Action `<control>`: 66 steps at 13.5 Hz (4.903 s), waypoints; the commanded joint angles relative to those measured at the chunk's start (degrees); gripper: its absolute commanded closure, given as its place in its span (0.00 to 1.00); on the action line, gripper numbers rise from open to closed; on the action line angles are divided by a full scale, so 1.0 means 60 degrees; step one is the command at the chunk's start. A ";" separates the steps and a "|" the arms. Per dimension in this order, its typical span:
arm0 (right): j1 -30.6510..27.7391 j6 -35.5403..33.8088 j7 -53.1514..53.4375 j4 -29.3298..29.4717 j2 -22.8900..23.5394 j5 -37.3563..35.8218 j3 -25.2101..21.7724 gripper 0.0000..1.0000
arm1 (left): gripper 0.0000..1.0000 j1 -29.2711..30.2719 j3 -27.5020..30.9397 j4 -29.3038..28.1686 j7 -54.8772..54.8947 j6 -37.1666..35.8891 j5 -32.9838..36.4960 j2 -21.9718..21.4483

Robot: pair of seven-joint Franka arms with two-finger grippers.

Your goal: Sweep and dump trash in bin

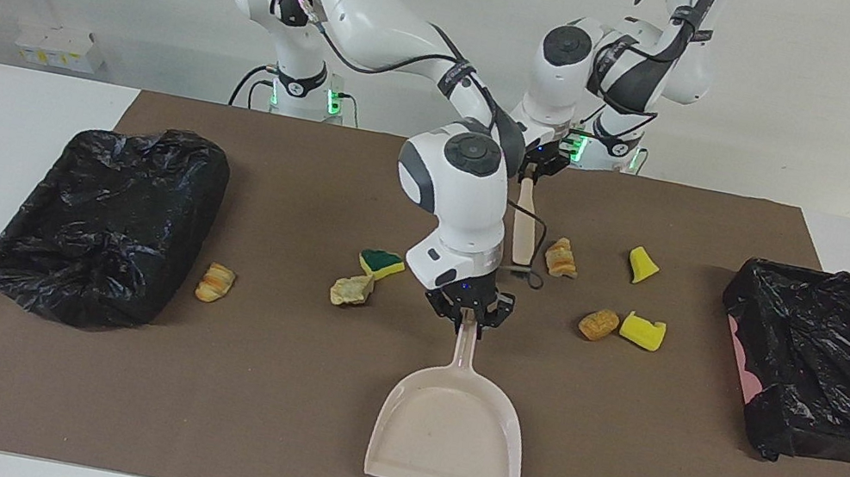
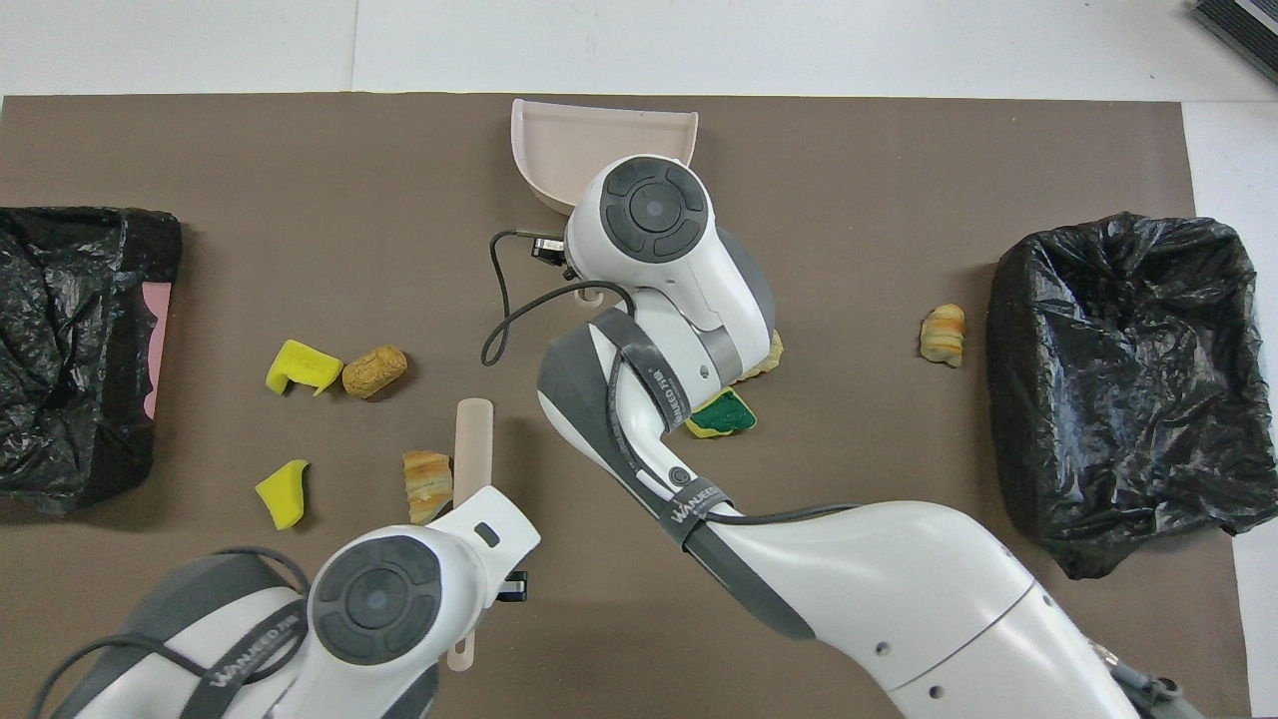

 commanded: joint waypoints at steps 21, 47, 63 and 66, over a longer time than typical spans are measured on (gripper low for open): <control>-0.1172 -0.2607 -1.6067 -0.4887 -0.3824 0.0902 0.0583 1.00 | 1.00 0.3532 -0.0146 -0.2304 -0.1473 -0.2052 0.0944 -0.1705; -0.1099 0.0003 -1.5515 -0.7807 -0.4749 0.0756 0.0612 1.00 | 1.00 -0.0310 -0.0190 0.0257 0.0704 0.2139 -0.3043 0.1269; -0.0806 0.0003 -1.4768 -0.7675 -0.4749 0.0697 0.0598 1.00 | 1.00 0.5736 -0.0029 0.2163 0.6109 0.0102 0.1231 0.1957; -0.0806 0.0003 -1.4723 -0.7675 -0.4749 0.0624 0.0598 1.00 | 1.00 0.6426 -0.0029 0.2076 0.6331 0.0758 0.1601 0.2542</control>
